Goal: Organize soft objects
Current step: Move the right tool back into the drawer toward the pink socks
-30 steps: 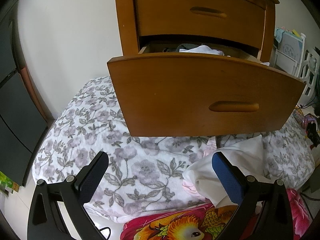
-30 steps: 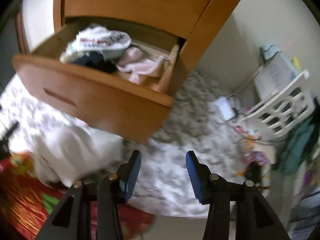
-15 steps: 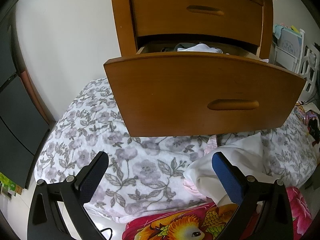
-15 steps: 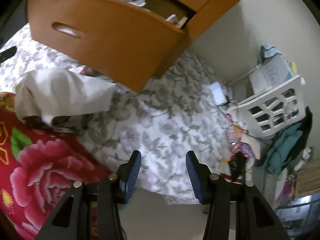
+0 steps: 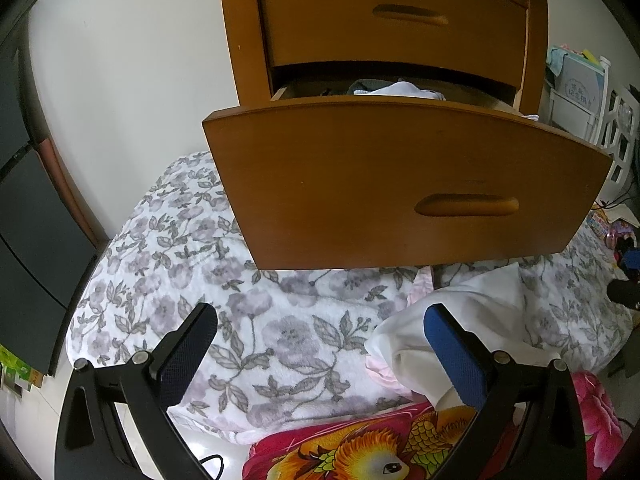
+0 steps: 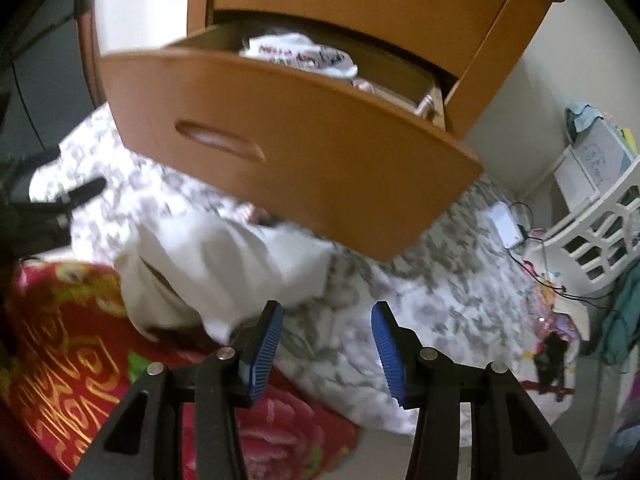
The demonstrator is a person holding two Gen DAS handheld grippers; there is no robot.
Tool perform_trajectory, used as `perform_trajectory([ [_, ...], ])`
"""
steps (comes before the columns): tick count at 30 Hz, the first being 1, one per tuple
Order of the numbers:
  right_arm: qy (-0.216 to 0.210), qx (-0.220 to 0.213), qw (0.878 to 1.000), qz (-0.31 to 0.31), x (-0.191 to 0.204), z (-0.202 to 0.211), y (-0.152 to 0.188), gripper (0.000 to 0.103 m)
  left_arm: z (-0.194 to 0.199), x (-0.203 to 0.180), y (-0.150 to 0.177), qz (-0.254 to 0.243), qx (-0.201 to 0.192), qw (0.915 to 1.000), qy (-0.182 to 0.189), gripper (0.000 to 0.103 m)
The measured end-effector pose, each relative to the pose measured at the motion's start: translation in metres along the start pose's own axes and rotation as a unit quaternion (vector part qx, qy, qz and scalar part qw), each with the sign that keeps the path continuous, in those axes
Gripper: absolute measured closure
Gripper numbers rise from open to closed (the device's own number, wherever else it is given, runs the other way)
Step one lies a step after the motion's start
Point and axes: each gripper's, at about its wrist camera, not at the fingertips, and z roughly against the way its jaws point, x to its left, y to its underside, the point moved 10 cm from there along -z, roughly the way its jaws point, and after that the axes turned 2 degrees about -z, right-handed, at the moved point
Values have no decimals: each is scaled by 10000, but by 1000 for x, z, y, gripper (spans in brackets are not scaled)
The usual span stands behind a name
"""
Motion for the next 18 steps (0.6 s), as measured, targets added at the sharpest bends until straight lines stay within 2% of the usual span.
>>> perform_trajectory([
  [11,-623,-373,9920,-1034,-1,-3,-30,52,-3,-1,1,13,83,10000,43,0],
  [13,-651,-477,9894,-1203,-5,-4,-36,34,-3,-1,2,14,93,9999,49,0],
  [17,-726,-787,9848,-1369,-9,4,-49,21,-5,0,1,44,116,9999,71,0],
  [18,-746,-865,9838,-1379,-10,6,-51,13,-5,0,1,49,123,9999,75,0],
])
